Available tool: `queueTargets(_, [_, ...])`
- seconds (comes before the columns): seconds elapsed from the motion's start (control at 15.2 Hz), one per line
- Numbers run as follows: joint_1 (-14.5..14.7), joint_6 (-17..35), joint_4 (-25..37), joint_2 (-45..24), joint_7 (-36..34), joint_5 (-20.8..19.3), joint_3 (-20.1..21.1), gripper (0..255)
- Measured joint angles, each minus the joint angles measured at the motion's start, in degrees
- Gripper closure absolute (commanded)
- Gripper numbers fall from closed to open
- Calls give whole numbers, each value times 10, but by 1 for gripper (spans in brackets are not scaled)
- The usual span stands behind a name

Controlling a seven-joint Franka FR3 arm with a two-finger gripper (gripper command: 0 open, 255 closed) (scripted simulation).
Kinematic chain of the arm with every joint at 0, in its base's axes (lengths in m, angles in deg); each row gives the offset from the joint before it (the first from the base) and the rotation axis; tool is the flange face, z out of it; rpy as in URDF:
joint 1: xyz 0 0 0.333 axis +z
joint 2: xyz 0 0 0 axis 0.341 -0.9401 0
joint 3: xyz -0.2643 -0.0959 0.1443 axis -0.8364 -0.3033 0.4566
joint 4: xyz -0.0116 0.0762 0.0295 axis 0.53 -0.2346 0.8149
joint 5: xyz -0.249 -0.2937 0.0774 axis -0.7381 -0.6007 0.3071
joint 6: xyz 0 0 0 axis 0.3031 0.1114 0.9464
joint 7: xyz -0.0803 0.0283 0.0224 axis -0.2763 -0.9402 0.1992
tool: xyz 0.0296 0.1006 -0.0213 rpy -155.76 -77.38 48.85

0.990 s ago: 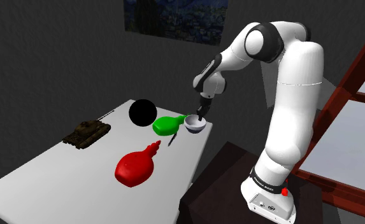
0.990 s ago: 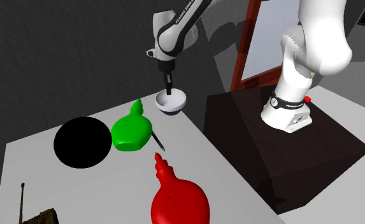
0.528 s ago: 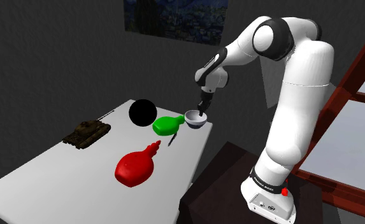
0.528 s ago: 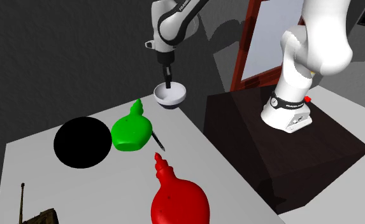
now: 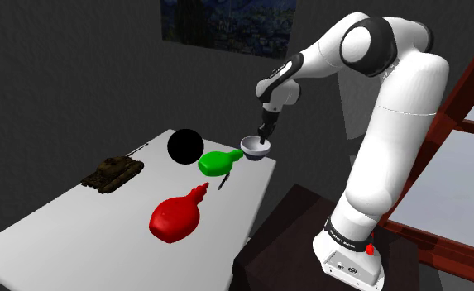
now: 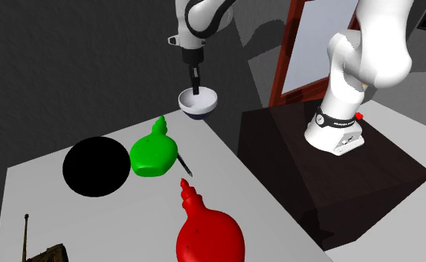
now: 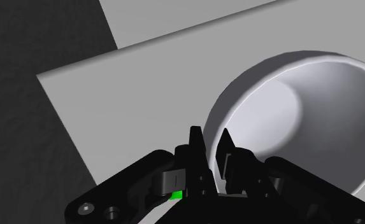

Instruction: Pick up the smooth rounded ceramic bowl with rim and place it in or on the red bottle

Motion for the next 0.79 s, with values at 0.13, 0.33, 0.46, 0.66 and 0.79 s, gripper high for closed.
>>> queueTargets(0.13, [0,-13,5,10,-5,-8,-2,255])
queueTargets(0.33, [1,-35,15,23,-14,-18,-4,255])
queueTargets(0.46, [2,-48,18,35,-21,-26,-4,255])
queueTargets(0.66, [3,-70,29,48,-29,-36,-5,255])
queueTargets(0.79, [11,-71,17,65,-49,-43,2,255])
